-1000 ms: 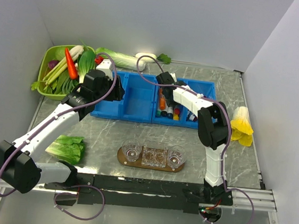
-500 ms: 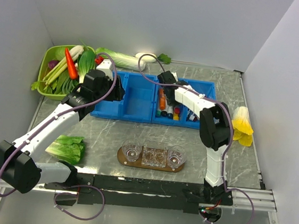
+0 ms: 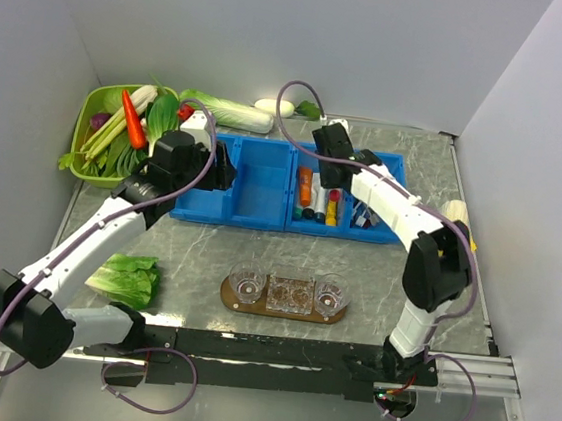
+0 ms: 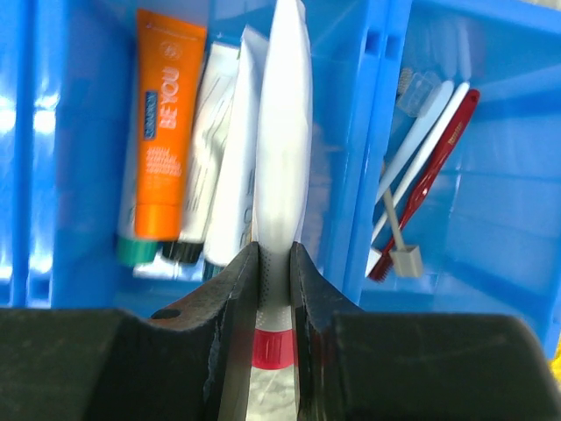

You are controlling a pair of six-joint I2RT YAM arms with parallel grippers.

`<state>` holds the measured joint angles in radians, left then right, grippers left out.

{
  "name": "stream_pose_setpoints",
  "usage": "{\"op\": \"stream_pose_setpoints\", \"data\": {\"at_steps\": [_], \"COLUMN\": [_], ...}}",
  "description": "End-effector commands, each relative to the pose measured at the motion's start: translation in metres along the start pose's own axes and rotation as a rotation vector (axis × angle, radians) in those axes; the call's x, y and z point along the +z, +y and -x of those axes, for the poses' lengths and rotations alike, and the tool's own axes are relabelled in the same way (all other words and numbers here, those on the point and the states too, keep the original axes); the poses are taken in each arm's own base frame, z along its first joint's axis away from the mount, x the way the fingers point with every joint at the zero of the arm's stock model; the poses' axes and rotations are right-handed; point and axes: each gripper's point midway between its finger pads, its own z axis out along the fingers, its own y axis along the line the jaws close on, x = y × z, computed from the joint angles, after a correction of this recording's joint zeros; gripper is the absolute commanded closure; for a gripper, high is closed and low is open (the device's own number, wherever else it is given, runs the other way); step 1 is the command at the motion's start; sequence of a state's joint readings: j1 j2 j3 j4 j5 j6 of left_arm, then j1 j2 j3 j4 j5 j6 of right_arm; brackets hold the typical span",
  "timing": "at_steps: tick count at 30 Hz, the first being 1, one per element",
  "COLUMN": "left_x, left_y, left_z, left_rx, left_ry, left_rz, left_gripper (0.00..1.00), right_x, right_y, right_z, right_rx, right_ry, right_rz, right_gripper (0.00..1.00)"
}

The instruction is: Prepare toiletry sets of a toothbrush and toothpaste on the tray

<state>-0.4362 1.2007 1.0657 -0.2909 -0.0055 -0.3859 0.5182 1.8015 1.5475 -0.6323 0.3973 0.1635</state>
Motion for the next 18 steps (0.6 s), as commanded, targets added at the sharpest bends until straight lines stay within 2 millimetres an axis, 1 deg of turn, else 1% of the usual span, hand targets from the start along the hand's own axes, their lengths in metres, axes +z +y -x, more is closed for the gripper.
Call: {"op": "stream_pose_setpoints", "data": {"at_steps": [1, 2, 4, 5, 6, 7, 8, 9, 10, 11, 12, 13, 14, 15, 16, 17, 18], "left_x": [-0.014, -0.019, -0.026, -0.032, -0.035, -0.039, -0.043, -0.046, -0.051, -0.056, -0.059, -0.064, -0.074, -0.080, -0.082, -0.097, -0.105], "left_y": [-0.021, -0.022, -0.028, -0.030, -0.033, -0.039, -0.042, -0.047, -0.058, -0.065, -0.072, -0.080, -0.095, -0.103, -0.109, -0.122, -0.131], "left_z": [0.021, 0.024, 0.029, 0.031, 0.032, 0.037, 0.037, 0.040, 0.042, 0.045, 0.045, 0.045, 0.051, 0.052, 0.047, 0.056, 0.056], "left_rx": [0.019, 0.019, 0.024, 0.027, 0.031, 0.030, 0.032, 0.033, 0.027, 0.017, 0.006, -0.027, -0.027, -0.038, -0.096, -0.093, -0.145], "left_ry": [-0.085, -0.101, -0.132, -0.151, -0.160, -0.181, -0.190, -0.201, -0.205, -0.216, -0.218, -0.213, -0.235, -0.241, -0.228, -0.277, -0.275], "left_rz": [-0.104, -0.114, -0.150, -0.164, -0.180, -0.210, -0.235, -0.260, -0.321, -0.356, -0.394, -0.443, -0.531, -0.586, -0.630, -0.725, -0.781], "left_gripper": [0.39, 0.39, 0.38, 0.38, 0.38, 0.37, 0.37, 0.37, 0.37, 0.37, 0.37, 0.37, 0.37, 0.37, 0.37, 0.35, 0.35], "right_x": [-0.037, -0.050, -0.060, -0.077, -0.085, -0.088, -0.108, -0.116, -0.120, -0.141, -0.151, -0.156, -0.175, -0.187, -0.191, -0.210, -0.222], "right_y": [0.002, 0.000, 0.004, 0.007, 0.008, 0.010, 0.013, 0.015, 0.019, 0.020, 0.025, 0.029, 0.026, 0.033, 0.036, 0.034, 0.040], "right_z": [0.021, 0.026, 0.026, 0.031, 0.033, 0.031, 0.038, 0.038, 0.032, 0.042, 0.041, 0.036, 0.042, 0.040, 0.035, 0.037, 0.036], "right_rx": [0.078, 0.091, 0.107, 0.121, 0.132, 0.140, 0.148, 0.159, 0.159, 0.172, 0.176, 0.178, 0.190, 0.192, 0.190, 0.192, 0.189], "right_ry": [-0.115, -0.148, -0.181, -0.218, -0.243, -0.264, -0.311, -0.329, -0.334, -0.398, -0.411, -0.417, -0.475, -0.486, -0.492, -0.532, -0.547], "right_rz": [0.109, 0.135, 0.186, 0.242, 0.270, 0.296, 0.361, 0.392, 0.428, 0.484, 0.539, 0.571, 0.608, 0.677, 0.708, 0.750, 0.815], "right_gripper": [1.00, 1.00, 1.00, 1.00, 1.00, 1.00, 1.00, 1.00, 1.00, 1.00, 1.00, 1.00, 1.00, 1.00, 1.00, 1.00, 1.00]}}
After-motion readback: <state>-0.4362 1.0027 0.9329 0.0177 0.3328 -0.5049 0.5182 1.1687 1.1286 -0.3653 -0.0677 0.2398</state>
